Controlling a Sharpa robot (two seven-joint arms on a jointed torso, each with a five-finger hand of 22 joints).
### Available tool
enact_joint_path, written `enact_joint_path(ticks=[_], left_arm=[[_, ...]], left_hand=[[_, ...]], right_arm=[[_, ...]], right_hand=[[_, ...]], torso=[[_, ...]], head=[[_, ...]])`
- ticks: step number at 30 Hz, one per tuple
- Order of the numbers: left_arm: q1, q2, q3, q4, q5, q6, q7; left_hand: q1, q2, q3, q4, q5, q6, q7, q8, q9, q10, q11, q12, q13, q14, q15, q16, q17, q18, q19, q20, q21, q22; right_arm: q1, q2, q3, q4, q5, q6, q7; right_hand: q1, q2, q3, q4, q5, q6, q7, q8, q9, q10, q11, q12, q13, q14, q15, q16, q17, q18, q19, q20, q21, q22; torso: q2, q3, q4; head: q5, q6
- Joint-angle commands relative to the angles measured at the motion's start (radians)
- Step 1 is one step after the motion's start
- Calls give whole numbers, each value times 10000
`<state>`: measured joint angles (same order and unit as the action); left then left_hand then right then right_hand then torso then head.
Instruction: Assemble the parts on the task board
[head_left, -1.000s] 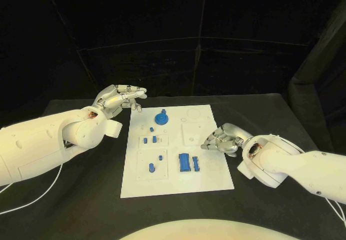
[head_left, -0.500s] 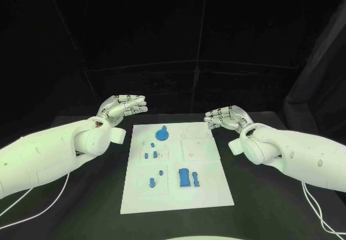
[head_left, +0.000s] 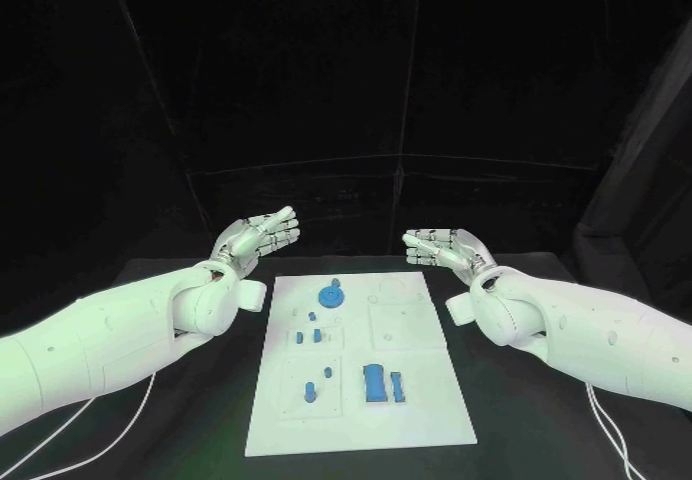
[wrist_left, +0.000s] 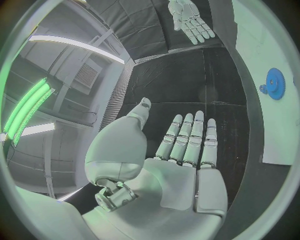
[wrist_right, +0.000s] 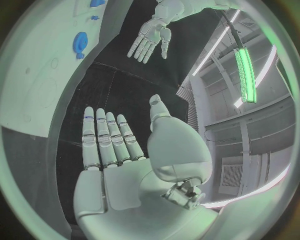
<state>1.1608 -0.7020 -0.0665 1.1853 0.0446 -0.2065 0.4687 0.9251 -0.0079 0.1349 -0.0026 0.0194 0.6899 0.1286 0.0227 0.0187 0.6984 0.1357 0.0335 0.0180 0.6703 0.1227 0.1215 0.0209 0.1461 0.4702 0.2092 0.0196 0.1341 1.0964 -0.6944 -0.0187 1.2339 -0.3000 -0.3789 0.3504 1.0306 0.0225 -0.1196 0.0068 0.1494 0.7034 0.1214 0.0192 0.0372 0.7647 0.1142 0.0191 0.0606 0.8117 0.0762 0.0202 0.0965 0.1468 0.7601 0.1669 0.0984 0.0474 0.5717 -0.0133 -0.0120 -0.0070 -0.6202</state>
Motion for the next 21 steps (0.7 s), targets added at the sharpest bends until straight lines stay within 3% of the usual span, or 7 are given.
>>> enact_joint_path(ticks=[1,4,5,8,12,13,21], left_arm=[[-78,-74,76,403,-82,-840,112],[-257,-197,178,1002,-145,-1673,181],[-317,-238,213,1203,-166,-1953,205],[-519,-377,328,1879,-238,-2895,284],[-771,-549,472,2721,-327,-4067,382],[-848,-602,516,2978,-354,-4425,412],[-1082,-763,650,3761,-437,-5515,503]], left_hand=[[-2951,79,-428,26,-194,-2199,-409,-227,-187,-2229,-433,-335,-180,-2139,-392,-387,-209,-438,-1499,-667,-196,-427],[-3757,79,-538,26,-194,-2801,-521,-227,-187,-2836,-551,-335,-180,-2722,-498,-491,-209,-545,-1910,-851,-196,-545],[-3971,79,-574,26,-194,-2961,-551,-227,-187,-3001,-581,-335,-180,-2879,-1227,-1215,-209,-545,-2018,-899,-196,-575],[-4562,79,-1349,26,-194,-3399,-1286,-227,-187,-3445,-1357,-335,-180,-3303,-1227,-1215,-209,-653,-2321,-1032,-196,-1341],[-5258,79,-1349,26,-194,-3920,-1286,-227,-187,-3971,-1357,-335,-180,-3811,-1227,-1215,-209,-1461,-2673,-1189,-196,-1341],[-5471,79,-1349,26,-194,-4082,-1286,-227,-187,-4131,-1357,-335,-180,-3965,-1227,-1215,-209,-1461,-2783,-1240,-196,-1341],[-6451,79,-1349,26,-194,-4806,-1286,-227,-187,-4873,-1357,-335,-180,-4674,-1227,-1215,-209,-1461,-3268,-2092,-196,-1341]], right_arm=[[-39,-95,42,544,665,-892,405],[-156,-305,82,1321,1310,-1725,761],[-195,-375,95,1579,1523,-2001,880],[-300,-562,131,2273,2098,-2744,1197],[-400,-741,165,2936,2647,-3455,1501],[-426,-787,174,3106,2788,-3638,1579],[-464,-856,187,3361,3000,-3911,1696]], right_hand=[[-3267,-225,379,-68,-473,-2230,-384,-192,-372,-2424,-363,-191,-606,-2571,-762,-202,-965,-441,-2410,-530,-984,-474],[-4170,-225,483,-68,-603,-2848,-491,-192,-372,-3095,-1142,-191,-606,-3285,-762,-202,-965,-549,-3077,-676,-984,-474],[-4420,-225,1196,-68,-640,-3021,-1214,-192,-372,-3279,-1142,-191,-606,-3482,-762,-202,-965,-549,-3264,-716,-984,-474],[-5062,-225,1196,-68,-731,-3455,-1214,-192,-372,-3754,-1142,-191,-606,-3986,-762,-202,-965,-658,-3736,-819,-984,-474],[-5829,-225,1196,-68,-1494,-3982,-1214,-192,-372,-4326,-1142,-191,-606,-4592,-762,-202,-965,-727,-4299,-946,-984,-474],[-6066,-225,1196,-68,-1494,-4145,-1214,-192,-372,-4499,-1142,-191,-606,-4778,-762,-202,-965,-1468,-4476,-1669,-984,-474],[-7165,-225,1196,-68,-1494,-4893,-1214,-192,-372,-5318,-1142,-191,-606,-5647,-762,-202,-965,-1468,-5285,-1669,-984,-474]], torso=[[-240,116,104],[-275,133,120],[-275,133,120],[-275,133,120],[-275,133,120],[-275,133,120],[-275,133,120]], head=[[58,166],[70,202],[70,202],[70,202],[70,202],[70,202],[70,202]])
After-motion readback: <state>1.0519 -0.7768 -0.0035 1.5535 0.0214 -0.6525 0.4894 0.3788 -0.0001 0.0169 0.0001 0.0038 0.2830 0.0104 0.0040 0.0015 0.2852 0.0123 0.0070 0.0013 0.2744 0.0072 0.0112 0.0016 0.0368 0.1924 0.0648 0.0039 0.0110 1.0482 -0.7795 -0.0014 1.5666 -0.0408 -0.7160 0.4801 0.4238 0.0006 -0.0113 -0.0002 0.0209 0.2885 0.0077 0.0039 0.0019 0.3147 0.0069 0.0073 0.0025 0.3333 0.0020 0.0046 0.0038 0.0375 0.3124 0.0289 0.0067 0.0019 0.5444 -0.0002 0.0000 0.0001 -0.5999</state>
